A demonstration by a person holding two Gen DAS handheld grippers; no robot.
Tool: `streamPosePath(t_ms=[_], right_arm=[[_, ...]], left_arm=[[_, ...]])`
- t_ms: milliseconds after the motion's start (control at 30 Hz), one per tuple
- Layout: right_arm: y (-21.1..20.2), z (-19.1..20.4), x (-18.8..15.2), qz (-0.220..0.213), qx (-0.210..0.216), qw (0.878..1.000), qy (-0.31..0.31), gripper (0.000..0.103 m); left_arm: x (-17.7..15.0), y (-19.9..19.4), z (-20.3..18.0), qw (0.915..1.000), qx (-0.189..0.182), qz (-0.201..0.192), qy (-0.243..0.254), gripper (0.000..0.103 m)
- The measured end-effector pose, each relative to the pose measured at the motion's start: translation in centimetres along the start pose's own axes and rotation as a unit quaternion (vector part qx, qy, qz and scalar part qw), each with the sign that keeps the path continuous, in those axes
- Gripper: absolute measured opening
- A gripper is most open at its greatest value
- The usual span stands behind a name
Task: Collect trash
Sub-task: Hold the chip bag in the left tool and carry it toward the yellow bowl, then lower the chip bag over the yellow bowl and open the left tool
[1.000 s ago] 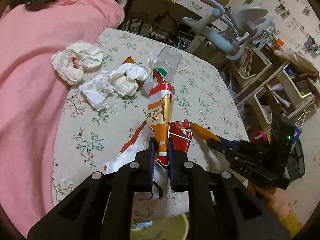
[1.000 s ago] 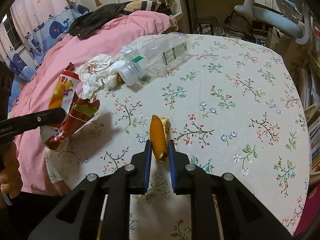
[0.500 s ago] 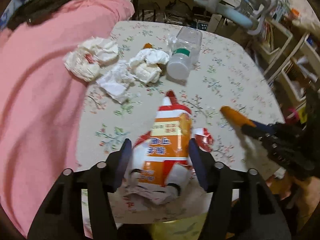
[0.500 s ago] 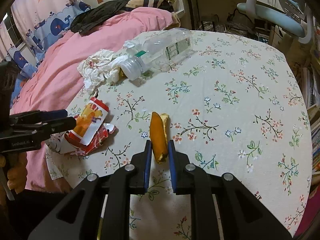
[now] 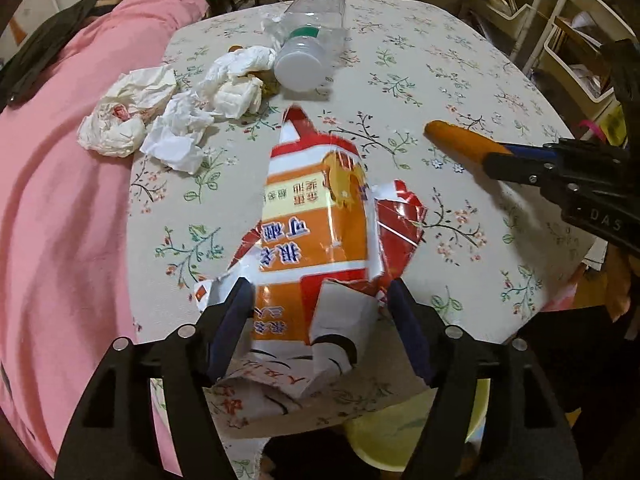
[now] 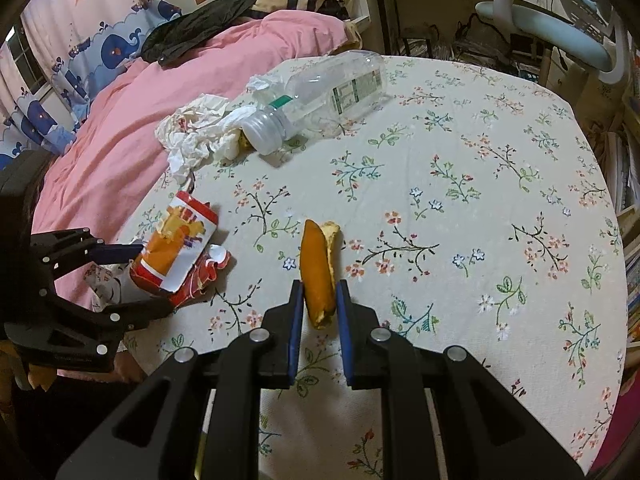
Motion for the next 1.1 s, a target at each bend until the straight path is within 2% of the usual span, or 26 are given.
streamPosePath(t_ms=[100, 200, 300, 500, 633, 833, 1100], right_arm=[[0.2, 0.2, -0.1, 0.002, -0.001, 1.000, -0.002, 0.017], [0.2, 0.4, -0.1, 0.002, -0.001, 1.000, -0.005, 0.017], [0.1, 0.5, 0.0, -0.003, 0.000, 1.000, -0.006, 0.017], [-0.8, 0.6, 0.3, -0.021, 0.008, 1.000, -0.002, 0.017], [-0.9, 0.6, 0.3, -0.026, 0.010, 1.000, 0.001, 0.017], [-1.4, 0.5, 0.5, -0.033, 0.021, 0.999, 0.012, 0.017], [-5.7, 2.3, -0.7, -0.064, 0.040, 0.997, 0.000, 0.017]], left_arm=[[0.1, -0.4, 0.3, 0.9996, -0.014, -0.007, -0.022, 0.043], [0.2, -0.8, 0.7, 0.9984, -0.029, -0.014, -0.047, 0.036], [0.3, -1.5, 0.2, 0.9978, -0.029, -0.033, -0.048, 0.035], [0.8, -4.3, 0.1, 0.9915, -0.045, -0.102, -0.068, 0.035], [1.2, -4.7, 0.7, 0.9891, -0.037, -0.111, -0.090, 0.035], [1.3, -6.0, 1.5, 0.9824, -0.054, -0.139, -0.112, 0.035], [0.7, -8.0, 0.9, 0.9757, -0.081, -0.161, -0.124, 0.035]])
Point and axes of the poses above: each gripper's, at about its wrist camera, not at the fingertips, and y roughly the way its jaws point, z to its left, x to its top, the point moved 2 cm from there along y, roughly the way its jaws point, and after that the axes turned 3 degrees about -z, right-handed, at the moved point
